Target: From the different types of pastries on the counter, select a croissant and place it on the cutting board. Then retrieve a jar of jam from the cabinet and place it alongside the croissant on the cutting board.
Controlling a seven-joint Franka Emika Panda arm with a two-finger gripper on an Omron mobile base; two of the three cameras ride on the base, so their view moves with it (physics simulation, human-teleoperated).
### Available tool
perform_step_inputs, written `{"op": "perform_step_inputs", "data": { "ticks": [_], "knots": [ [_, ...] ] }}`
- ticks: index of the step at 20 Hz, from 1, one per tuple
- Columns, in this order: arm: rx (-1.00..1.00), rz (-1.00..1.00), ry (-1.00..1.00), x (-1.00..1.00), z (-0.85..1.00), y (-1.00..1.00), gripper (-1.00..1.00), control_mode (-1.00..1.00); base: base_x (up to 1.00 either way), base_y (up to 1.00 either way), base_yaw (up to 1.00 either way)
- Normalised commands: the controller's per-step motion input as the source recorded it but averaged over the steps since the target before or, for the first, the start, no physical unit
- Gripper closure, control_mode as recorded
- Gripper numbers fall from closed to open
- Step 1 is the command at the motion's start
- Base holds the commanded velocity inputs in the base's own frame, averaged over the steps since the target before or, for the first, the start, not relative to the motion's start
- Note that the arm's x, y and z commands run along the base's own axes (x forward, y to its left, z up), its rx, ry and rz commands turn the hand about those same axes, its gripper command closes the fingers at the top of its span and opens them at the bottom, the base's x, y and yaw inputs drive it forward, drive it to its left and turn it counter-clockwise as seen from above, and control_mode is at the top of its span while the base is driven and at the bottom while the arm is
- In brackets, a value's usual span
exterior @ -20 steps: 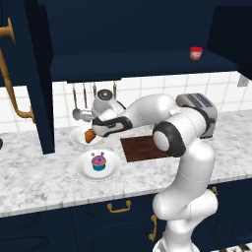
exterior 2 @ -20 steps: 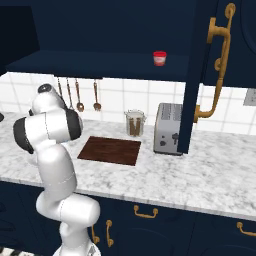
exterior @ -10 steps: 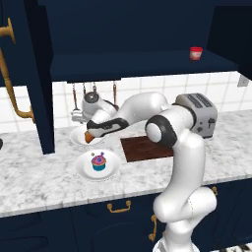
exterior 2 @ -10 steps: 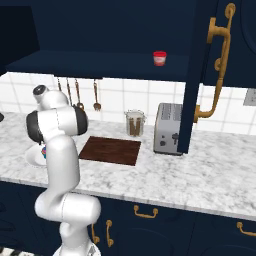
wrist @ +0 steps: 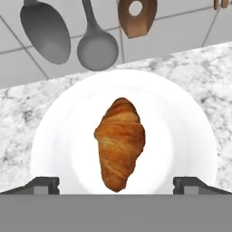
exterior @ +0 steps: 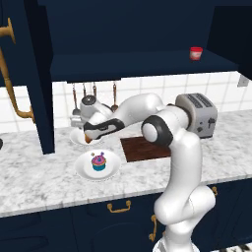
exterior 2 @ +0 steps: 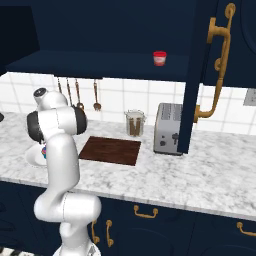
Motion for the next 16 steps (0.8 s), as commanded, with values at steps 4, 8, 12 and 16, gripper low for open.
{"op": "perform_step_inputs", "data": {
  "ticks": [4, 8, 12, 16],
  "knots": [
    [0.0, 0.0, 0.1, 0.0, -0.24, -0.11, -1.0, -1.0, 0.0, 0.0, 0.0],
    [0.0, 0.0, 0.08, 0.0, -0.18, 0.0, -1.0, -1.0, 0.0, 0.0, 0.0],
    [0.0, 0.0, 0.15, 0.0, -0.37, 0.0, -1.0, -1.0, 0.0, 0.0, 0.0],
    [0.0, 0.0, 0.09, 0.14, -0.22, 0.0, -1.0, -1.0, 0.0, 0.0, 0.0]
  ]
}}
